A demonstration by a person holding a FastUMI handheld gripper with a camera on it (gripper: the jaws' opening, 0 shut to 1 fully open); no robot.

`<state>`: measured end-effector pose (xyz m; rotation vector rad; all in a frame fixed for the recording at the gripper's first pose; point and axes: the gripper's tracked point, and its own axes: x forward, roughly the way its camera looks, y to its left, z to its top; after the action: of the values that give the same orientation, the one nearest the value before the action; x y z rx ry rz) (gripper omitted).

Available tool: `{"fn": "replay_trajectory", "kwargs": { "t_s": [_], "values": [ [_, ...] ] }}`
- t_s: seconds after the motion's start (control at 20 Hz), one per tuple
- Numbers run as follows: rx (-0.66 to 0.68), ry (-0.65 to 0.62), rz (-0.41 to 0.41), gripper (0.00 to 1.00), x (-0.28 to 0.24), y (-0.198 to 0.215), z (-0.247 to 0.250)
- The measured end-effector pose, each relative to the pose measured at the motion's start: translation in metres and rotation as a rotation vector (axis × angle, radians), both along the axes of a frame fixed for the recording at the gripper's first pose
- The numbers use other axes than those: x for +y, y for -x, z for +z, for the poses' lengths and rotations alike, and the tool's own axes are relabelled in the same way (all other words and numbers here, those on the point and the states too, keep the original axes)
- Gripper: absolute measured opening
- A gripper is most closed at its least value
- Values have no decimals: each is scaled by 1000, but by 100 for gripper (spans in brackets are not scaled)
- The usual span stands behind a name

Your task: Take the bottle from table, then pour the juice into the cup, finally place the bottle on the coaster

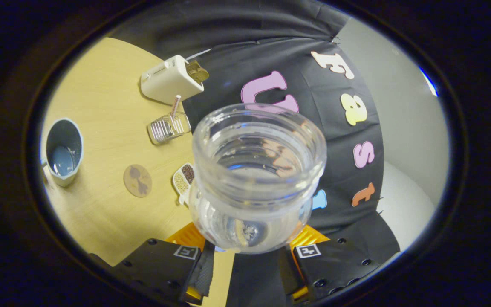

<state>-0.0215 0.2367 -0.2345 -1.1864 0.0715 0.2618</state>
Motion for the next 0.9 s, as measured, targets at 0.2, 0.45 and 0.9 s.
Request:
{"fn": "replay_trajectory", "kwargs": {
  "t_s": [0.2, 0.45, 0.9],
  "values": [
    [-65, 57, 33, 68, 10, -4, 13],
    [-113, 101, 82, 68, 24, -10, 21],
    [-206, 155, 149, 68, 52, -17, 43]
  ]
}}
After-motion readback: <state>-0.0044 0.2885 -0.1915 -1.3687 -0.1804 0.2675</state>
